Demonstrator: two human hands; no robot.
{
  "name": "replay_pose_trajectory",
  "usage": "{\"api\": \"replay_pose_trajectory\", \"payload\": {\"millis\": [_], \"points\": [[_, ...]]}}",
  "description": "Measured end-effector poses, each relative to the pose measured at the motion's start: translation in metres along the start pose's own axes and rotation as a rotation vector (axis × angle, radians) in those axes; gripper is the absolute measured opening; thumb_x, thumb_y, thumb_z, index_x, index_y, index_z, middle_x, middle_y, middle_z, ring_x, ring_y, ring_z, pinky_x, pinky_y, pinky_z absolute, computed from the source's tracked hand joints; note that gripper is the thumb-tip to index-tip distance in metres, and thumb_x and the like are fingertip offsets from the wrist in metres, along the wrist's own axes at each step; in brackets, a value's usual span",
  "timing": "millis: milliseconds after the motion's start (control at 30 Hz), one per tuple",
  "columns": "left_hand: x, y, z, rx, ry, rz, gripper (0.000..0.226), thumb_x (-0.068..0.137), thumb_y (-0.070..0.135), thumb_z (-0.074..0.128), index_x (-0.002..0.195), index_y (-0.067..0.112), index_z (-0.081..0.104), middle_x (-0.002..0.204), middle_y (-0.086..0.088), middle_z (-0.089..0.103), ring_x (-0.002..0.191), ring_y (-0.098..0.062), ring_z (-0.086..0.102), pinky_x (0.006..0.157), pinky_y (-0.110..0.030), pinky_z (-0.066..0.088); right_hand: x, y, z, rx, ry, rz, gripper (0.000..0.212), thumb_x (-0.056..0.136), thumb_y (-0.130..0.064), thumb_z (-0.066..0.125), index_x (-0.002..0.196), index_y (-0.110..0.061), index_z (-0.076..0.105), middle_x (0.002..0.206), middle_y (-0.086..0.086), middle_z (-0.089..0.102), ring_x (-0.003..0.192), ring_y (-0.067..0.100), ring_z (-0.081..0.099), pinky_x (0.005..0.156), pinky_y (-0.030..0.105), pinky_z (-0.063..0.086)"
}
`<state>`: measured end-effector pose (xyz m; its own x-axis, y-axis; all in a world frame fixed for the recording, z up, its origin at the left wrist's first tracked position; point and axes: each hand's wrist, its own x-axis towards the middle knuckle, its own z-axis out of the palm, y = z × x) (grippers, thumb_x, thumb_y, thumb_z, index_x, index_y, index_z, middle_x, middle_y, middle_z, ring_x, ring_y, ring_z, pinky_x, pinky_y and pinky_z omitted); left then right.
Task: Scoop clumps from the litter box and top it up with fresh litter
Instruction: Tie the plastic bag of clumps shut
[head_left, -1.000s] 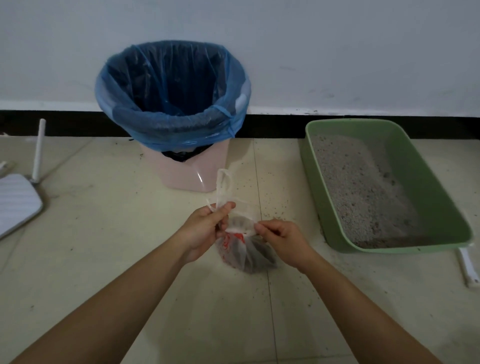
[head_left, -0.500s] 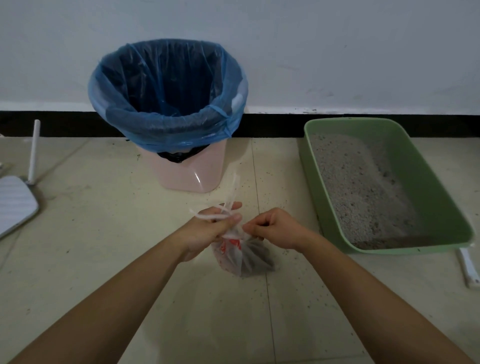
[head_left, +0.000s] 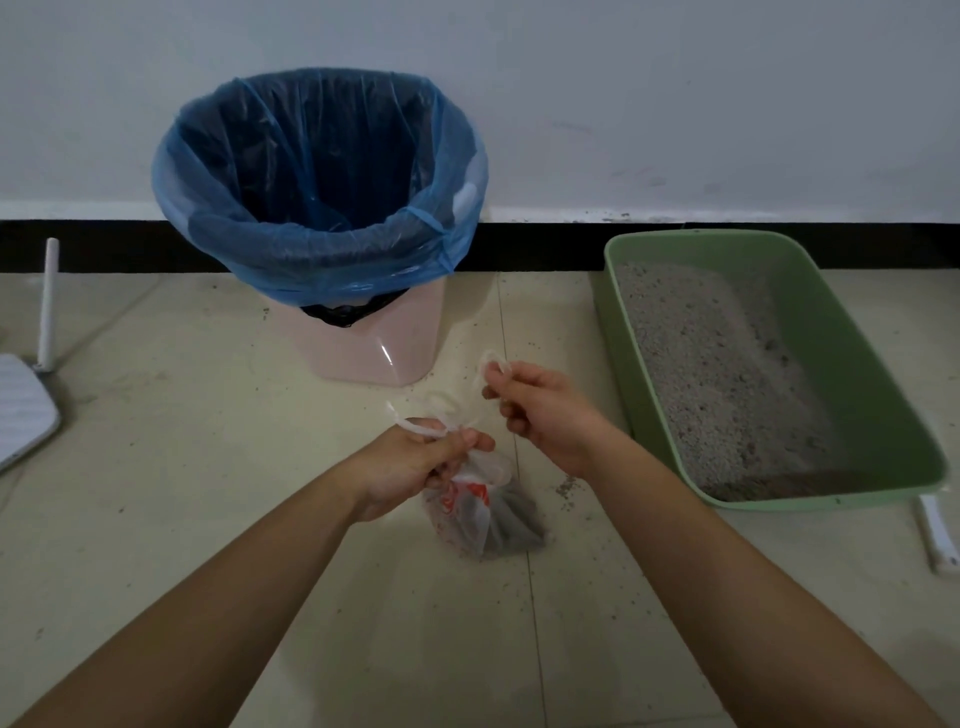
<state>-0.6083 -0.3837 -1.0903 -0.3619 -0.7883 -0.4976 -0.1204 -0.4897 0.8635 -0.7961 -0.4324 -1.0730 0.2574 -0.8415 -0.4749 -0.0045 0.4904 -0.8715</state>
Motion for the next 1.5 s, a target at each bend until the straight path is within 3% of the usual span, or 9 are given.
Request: {"api": "replay_pose_trajectory", "payload": {"millis": [133,267,367,600,800,1067,1200,1333,1500], "points": [[0.001,-0.008,0.003,-0.292,0.047,0.008,0.035,0.093,0.040,0.057,0.113,0.016,0.072,0.083,-0.006,0.059,0.086,-0.023,0.055,0.092,-0.037,0.047,-0.005,-0.008,0.001,0.280,0.132,-0.147,0.019,0.100,-0.012,0.053,0.112,-0.012,0.069,0.099,0.003,0.072,0.072,0.007,0.057,0.070,0.023,0.051],[-0.002,-0.010,0.005,-0.493,0.028,-0.002,0.039,0.097,0.043,0.045,0.120,0.017,0.062,0.116,-0.012,0.069,0.109,-0.024,0.064,0.094,-0.038,0.045,-0.024,-0.007,-0.008,0.605,0.129,-0.134,0.025,0.100,-0.009,0.042,0.113,-0.006,0.063,0.090,0.006,0.072,0.069,0.010,0.060,0.067,0.022,0.052],[-0.003,-0.005,0.007,-0.525,0.011,-0.014,0.030,0.102,0.040,0.036,0.098,0.017,0.055,0.123,-0.016,0.066,0.115,-0.024,0.063,0.093,-0.037,0.043,-0.039,-0.002,-0.009,0.811,0.106,-0.110,0.023,0.098,-0.010,0.038,0.100,-0.008,0.061,0.069,0.000,0.054,0.057,0.010,0.046,0.055,0.020,0.043],[0.002,-0.001,0.005,-0.561,0.156,-0.034,0.032,0.101,0.031,0.046,0.072,0.019,0.051,0.083,-0.006,0.072,0.078,-0.015,0.068,0.072,-0.029,0.042,-0.055,0.025,-0.004,0.829,0.125,0.008,0.020,0.088,-0.008,0.041,0.099,-0.009,0.057,0.057,-0.003,0.036,0.049,0.012,0.031,0.048,0.024,0.030],[-0.001,-0.014,0.003,-0.321,0.314,0.103,0.047,0.085,-0.007,0.066,0.067,0.019,0.030,0.098,-0.020,0.072,0.095,-0.029,0.070,0.074,-0.019,0.052,-0.047,0.047,-0.016,0.537,0.190,0.266,0.029,0.093,-0.002,0.036,0.115,-0.008,0.053,0.062,0.002,0.048,0.051,0.012,0.039,0.046,0.023,0.034],[-0.002,-0.017,-0.001,-0.183,0.449,0.173,0.048,0.083,-0.009,0.067,0.066,0.017,0.030,0.100,-0.028,0.069,0.094,-0.026,0.071,0.077,-0.020,0.054,-0.044,0.040,-0.030,0.436,-0.079,0.389,0.034,0.094,0.004,0.042,0.126,-0.005,0.051,0.080,0.011,0.065,0.063,0.017,0.055,0.057,0.024,0.052],[-0.002,-0.019,-0.011,-0.181,0.492,0.166,0.049,0.082,-0.012,0.066,0.065,0.016,0.030,0.085,-0.019,0.068,0.093,-0.029,0.071,0.074,-0.022,0.055,-0.050,0.038,-0.034,0.245,-0.175,0.297,0.047,0.087,0.009,0.039,0.128,-0.008,0.056,0.120,0.017,0.067,0.087,0.022,0.061,0.075,0.032,0.050],[-0.007,-0.013,-0.017,0.039,0.506,0.186,0.046,0.081,-0.009,0.069,0.063,0.014,0.033,0.064,0.006,0.061,0.090,-0.035,0.069,0.083,-0.042,0.054,-0.034,0.038,-0.032,-0.487,0.157,0.008,0.027,0.101,-0.017,0.047,0.116,-0.027,0.066,0.120,-0.008,0.066,0.094,0.008,0.061,0.078,0.025,0.049],[-0.012,-0.005,-0.013,0.272,0.544,0.241,0.045,0.078,-0.004,0.072,0.060,0.016,0.035,0.076,-0.016,0.063,0.074,-0.028,0.063,0.067,-0.029,0.052,0.006,0.044,-0.004,-0.791,0.062,-0.291,0.037,0.096,-0.025,0.061,0.134,-0.029,0.058,0.133,-0.011,0.054,0.116,0.007,0.053,0.099,0.026,0.046]]}}
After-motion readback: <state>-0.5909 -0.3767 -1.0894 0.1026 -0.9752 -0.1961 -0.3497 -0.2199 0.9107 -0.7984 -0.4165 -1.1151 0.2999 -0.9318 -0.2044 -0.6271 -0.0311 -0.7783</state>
